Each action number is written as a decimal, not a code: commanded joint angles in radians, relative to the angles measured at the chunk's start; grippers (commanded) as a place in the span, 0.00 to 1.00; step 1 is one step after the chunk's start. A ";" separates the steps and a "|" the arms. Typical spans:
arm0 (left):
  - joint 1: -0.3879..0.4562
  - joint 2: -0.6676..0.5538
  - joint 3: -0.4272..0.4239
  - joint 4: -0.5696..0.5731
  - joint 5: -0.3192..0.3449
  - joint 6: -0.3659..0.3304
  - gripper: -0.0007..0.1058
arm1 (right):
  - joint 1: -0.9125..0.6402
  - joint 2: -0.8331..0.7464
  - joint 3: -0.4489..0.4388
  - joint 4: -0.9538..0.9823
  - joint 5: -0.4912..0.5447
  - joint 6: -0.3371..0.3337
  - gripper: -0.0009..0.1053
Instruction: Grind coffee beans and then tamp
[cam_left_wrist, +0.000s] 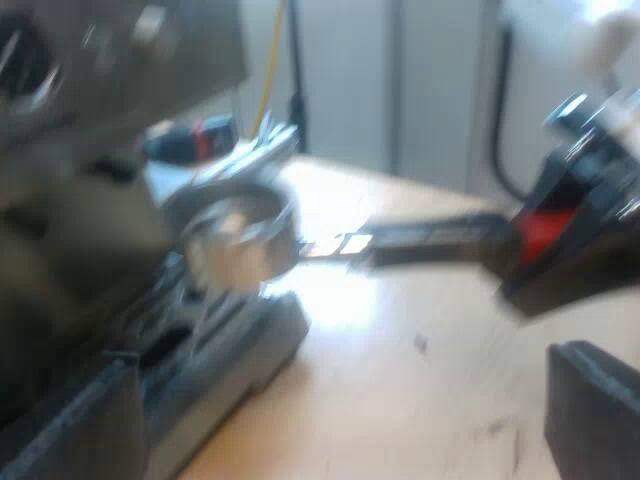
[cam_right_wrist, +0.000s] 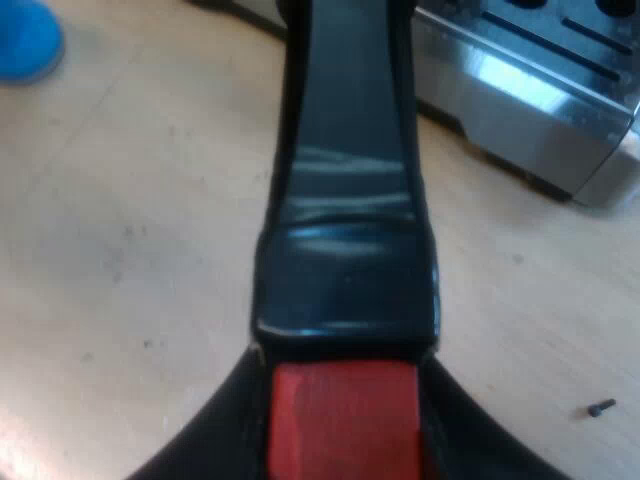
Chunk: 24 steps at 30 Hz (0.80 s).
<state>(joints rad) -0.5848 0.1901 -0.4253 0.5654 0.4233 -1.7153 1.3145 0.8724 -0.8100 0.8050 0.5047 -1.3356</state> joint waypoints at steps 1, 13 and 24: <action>-0.006 -0.045 -0.019 0.070 -0.026 -0.011 0.78 | 0.022 -0.039 -0.013 0.011 0.031 -0.023 0.01; -0.006 -0.056 -0.008 0.118 -0.031 -0.009 0.78 | 0.043 -0.068 0.187 -0.147 -0.016 -0.055 0.01; -0.006 0.126 0.051 0.074 -0.023 0.040 0.78 | 0.038 -0.036 0.285 -0.259 -0.023 -0.099 0.01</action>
<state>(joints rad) -0.5848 0.3164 -0.3714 0.6634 0.3965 -1.6744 1.3574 0.8395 -0.5182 0.5821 0.4591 -1.4193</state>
